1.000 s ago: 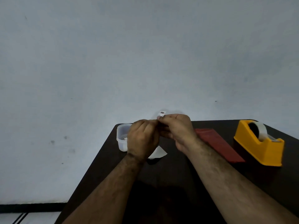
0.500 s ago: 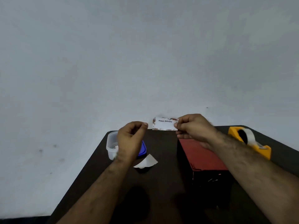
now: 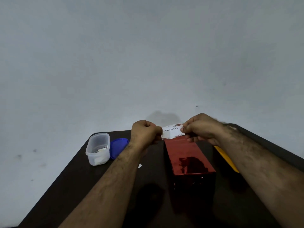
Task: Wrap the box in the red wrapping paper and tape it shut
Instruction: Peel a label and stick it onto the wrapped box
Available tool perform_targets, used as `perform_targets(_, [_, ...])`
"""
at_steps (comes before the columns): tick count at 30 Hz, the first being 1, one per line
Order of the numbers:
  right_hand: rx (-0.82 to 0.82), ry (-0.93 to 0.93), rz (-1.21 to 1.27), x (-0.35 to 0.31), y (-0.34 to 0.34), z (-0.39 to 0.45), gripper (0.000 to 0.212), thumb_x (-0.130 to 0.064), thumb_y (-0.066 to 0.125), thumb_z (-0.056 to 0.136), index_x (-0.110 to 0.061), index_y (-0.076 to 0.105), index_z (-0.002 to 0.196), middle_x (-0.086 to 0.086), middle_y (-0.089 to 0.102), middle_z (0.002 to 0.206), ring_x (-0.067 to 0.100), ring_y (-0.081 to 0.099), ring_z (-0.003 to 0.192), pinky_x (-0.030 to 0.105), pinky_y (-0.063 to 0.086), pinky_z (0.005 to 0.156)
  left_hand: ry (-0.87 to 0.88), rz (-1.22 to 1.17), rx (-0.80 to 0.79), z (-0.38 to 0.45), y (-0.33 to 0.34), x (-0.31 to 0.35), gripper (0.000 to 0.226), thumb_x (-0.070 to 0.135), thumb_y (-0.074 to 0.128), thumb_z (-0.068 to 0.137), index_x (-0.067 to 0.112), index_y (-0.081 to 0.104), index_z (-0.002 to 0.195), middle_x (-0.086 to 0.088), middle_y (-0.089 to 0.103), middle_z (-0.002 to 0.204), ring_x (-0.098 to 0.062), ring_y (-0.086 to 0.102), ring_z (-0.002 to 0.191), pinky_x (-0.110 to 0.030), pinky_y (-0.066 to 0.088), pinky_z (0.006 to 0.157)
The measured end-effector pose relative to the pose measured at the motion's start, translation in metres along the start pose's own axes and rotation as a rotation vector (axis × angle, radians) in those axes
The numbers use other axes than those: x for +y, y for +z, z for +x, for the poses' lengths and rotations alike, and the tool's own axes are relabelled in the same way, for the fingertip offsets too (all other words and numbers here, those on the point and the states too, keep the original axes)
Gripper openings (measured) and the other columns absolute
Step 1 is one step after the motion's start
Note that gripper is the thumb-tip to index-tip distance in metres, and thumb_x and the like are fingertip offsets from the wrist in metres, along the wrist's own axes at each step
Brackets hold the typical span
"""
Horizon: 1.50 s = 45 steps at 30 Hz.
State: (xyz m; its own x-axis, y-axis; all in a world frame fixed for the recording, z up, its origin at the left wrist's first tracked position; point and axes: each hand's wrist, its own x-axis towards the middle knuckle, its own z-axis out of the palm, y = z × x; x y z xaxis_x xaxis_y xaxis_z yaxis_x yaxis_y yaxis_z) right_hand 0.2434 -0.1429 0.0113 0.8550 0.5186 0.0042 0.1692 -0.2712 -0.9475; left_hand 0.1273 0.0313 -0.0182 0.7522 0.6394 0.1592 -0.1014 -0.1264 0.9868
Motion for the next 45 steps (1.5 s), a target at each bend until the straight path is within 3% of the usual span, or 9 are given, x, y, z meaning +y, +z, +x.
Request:
perform_targets(5, [0.05,0.121,0.058,0.017,-0.012,0.011,0.024,0.007,0.084,0.079,0.014,0.071,0.098,0.018,0.072,0.072,0.022,0.07,0.058,0.032,0.062,0.057,-0.109,0.023,0.004,0.019,0.019,-0.005,0.014,-0.01,0.076,0.078,0.0,0.066,0.075,-0.016,0.064,0.065,-0.02,0.061,0.047,-0.032,0.058,0.055])
perform_targets(11, [0.11,0.153,0.027,0.036,-0.011,0.024,0.018,0.007,0.079,0.083,0.012,0.071,0.098,0.018,0.072,0.072,0.02,0.067,0.052,0.029,0.06,0.05,-0.125,0.08,-0.014,0.03,0.029,-0.015,0.017,-0.015,0.077,0.076,-0.003,0.066,0.082,-0.02,0.072,0.07,-0.025,0.07,0.055,-0.033,0.062,0.057])
perform_targets(16, [0.224,0.073,-0.126,0.047,-0.004,0.033,0.007,-0.004,0.082,0.074,0.001,0.077,0.076,0.017,0.072,0.063,0.022,0.059,0.048,0.029,0.046,0.049,-0.054,0.183,0.022,0.032,0.032,-0.024,0.025,-0.015,0.08,0.073,0.002,0.062,0.078,-0.018,0.071,0.07,-0.028,0.072,0.056,-0.037,0.065,0.059])
perform_targets(20, [0.306,-0.022,-0.308,0.05,0.002,0.034,0.006,-0.012,0.081,0.069,-0.01,0.079,0.064,0.006,0.073,0.059,0.025,0.071,0.058,0.032,0.057,0.055,0.037,0.302,0.055,0.028,0.037,-0.028,0.023,-0.011,0.078,0.071,0.005,0.064,0.079,-0.013,0.07,0.069,-0.023,0.072,0.051,-0.04,0.065,0.058])
perform_targets(22, [0.336,-0.059,-0.381,0.048,0.003,0.033,0.005,-0.016,0.084,0.069,-0.014,0.08,0.067,0.0,0.074,0.061,0.018,0.073,0.063,0.032,0.061,0.061,0.076,0.347,0.074,0.026,0.039,-0.028,0.021,-0.008,0.076,0.07,0.006,0.065,0.08,-0.009,0.07,0.067,-0.021,0.072,0.052,-0.043,0.066,0.059])
perform_targets(26, [0.37,-0.095,-0.446,0.051,0.005,0.032,0.006,-0.02,0.086,0.077,-0.015,0.083,0.08,-0.002,0.076,0.078,0.008,0.069,0.072,0.023,0.052,0.059,0.114,0.434,0.085,0.025,0.04,-0.028,0.021,-0.004,0.079,0.068,0.009,0.068,0.081,-0.008,0.074,0.071,-0.019,0.074,0.054,-0.041,0.066,0.055])
perform_targets(33, [0.431,-0.172,-0.529,0.058,0.012,0.03,0.008,-0.029,0.084,0.079,-0.021,0.081,0.079,-0.007,0.075,0.08,0.006,0.066,0.074,0.021,0.048,0.06,0.18,0.594,0.079,0.024,0.042,-0.026,0.019,0.006,0.079,0.069,0.019,0.068,0.078,0.0,0.072,0.079,-0.017,0.073,0.069,-0.036,0.065,0.057])
perform_targets(40, [0.484,-0.187,-0.599,0.064,0.017,0.032,0.013,-0.032,0.082,0.072,-0.025,0.072,0.072,-0.009,0.07,0.075,0.008,0.066,0.073,0.026,0.056,0.06,0.257,0.726,0.035,0.023,0.047,-0.025,0.019,0.004,0.074,0.073,0.021,0.067,0.079,0.007,0.067,0.081,-0.011,0.065,0.075,-0.023,0.047,0.055])
perform_targets(45, [0.439,-0.26,-0.637,0.065,0.012,0.032,0.006,-0.03,0.082,0.079,-0.029,0.077,0.08,-0.014,0.07,0.085,0.005,0.061,0.078,0.026,0.055,0.065,0.283,0.753,0.026,0.025,0.048,-0.027,0.02,0.003,0.074,0.073,0.022,0.068,0.079,0.007,0.068,0.082,-0.011,0.066,0.077,-0.026,0.055,0.06])
